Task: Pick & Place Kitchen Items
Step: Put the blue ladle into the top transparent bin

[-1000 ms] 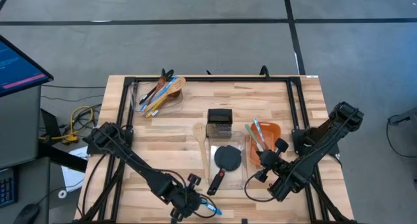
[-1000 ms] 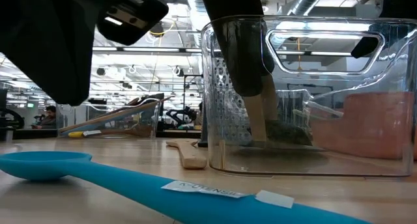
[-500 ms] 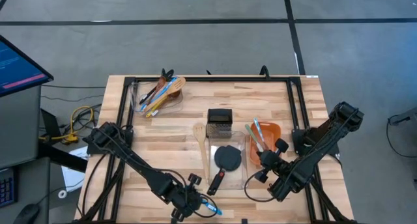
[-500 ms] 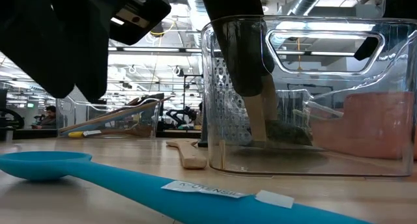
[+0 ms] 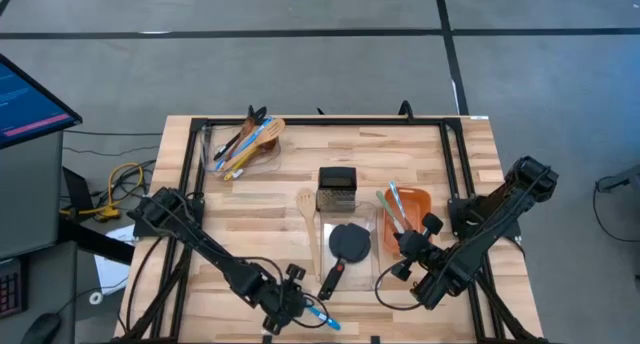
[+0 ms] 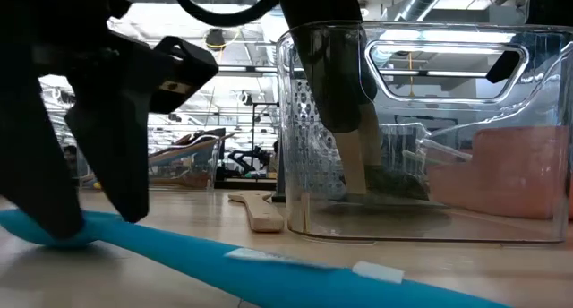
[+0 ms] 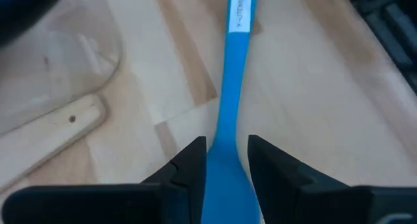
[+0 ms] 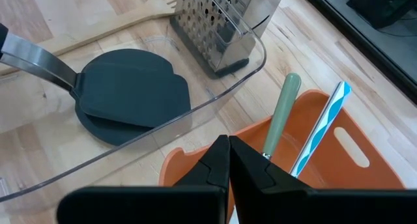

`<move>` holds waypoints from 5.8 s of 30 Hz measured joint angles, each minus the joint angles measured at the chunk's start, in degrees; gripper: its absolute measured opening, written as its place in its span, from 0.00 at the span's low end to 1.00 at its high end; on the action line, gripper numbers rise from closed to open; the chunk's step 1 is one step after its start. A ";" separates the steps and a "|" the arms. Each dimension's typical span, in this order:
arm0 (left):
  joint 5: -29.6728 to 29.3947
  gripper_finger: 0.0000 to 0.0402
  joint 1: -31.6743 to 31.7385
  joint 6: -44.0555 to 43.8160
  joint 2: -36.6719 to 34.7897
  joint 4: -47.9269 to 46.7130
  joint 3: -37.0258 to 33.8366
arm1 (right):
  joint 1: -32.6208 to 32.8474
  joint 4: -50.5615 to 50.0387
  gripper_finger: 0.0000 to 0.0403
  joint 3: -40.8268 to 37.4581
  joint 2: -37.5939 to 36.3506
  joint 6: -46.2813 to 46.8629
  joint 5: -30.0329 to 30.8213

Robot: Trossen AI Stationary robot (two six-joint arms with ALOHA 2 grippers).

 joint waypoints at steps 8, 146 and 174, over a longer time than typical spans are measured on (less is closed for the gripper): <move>0.25 0.25 1.46 -2.89 -0.13 6.51 -4.28 | 0.02 -0.02 0.00 0.00 0.00 0.00 0.02; -3.86 0.11 -3.02 -25.36 -4.80 4.03 -12.61 | 0.12 0.29 0.00 0.00 -0.02 0.00 -0.38; -4.37 0.01 -4.72 -25.73 -4.74 7.46 -12.69 | 0.11 0.30 0.00 0.00 -0.02 0.00 -0.38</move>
